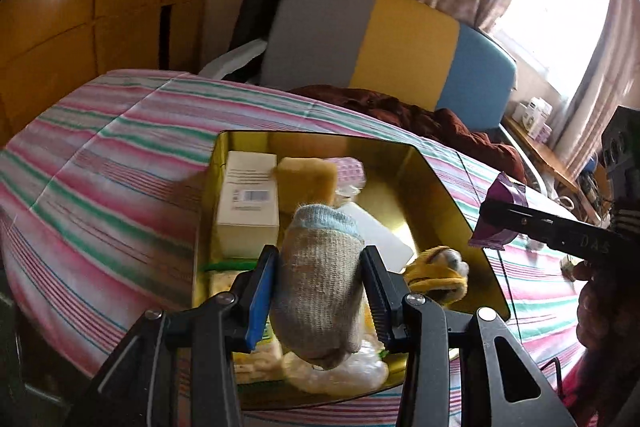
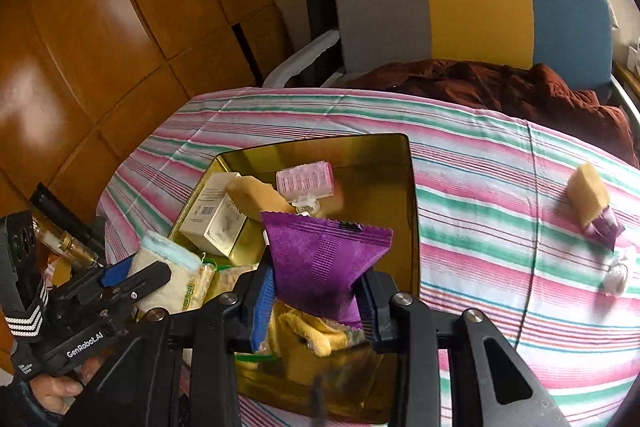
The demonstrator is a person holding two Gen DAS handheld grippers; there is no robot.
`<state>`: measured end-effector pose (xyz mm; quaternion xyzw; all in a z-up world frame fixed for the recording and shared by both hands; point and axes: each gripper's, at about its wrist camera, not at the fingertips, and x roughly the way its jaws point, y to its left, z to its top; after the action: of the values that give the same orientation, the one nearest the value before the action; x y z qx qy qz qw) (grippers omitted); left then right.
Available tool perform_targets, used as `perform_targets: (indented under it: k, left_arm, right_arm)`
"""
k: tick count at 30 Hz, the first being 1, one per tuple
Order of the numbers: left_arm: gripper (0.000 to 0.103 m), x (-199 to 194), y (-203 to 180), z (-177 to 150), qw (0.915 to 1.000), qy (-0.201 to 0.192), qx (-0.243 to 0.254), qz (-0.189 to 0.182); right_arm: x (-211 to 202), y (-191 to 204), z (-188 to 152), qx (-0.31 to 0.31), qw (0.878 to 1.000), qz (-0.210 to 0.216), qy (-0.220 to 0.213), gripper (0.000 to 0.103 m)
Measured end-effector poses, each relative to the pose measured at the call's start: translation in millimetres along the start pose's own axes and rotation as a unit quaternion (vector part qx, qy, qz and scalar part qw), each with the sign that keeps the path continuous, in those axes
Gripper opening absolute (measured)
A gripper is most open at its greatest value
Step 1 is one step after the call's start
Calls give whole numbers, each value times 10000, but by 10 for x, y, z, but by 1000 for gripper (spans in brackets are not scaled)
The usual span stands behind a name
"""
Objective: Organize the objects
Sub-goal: 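Carry the beige sock and purple packet into the gold tray and release both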
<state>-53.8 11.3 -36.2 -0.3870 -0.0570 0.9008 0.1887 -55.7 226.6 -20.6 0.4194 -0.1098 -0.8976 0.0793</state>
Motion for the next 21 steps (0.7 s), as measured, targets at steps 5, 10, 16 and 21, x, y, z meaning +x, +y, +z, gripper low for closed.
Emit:
perform_targets:
  k: [5,10,16,21]
  left_arm:
    - [43,78,-26,30,10000,65,-8,-72]
    - [45,215,-135,197,9999,-91,73,48]
    - [47,287,-168,294,9993,-190,191,240]
    - [51,204,-160,246,9988,-244,219,364]
  right_arm:
    - [173,13,138,-3,9999,-65,109,36]
    - [281,44,320,43,9998,-187,69,46]
    - [269,92,324,34,9998,-200,15,46]
    - [259,128,194,-37,9995,-301,75,49]
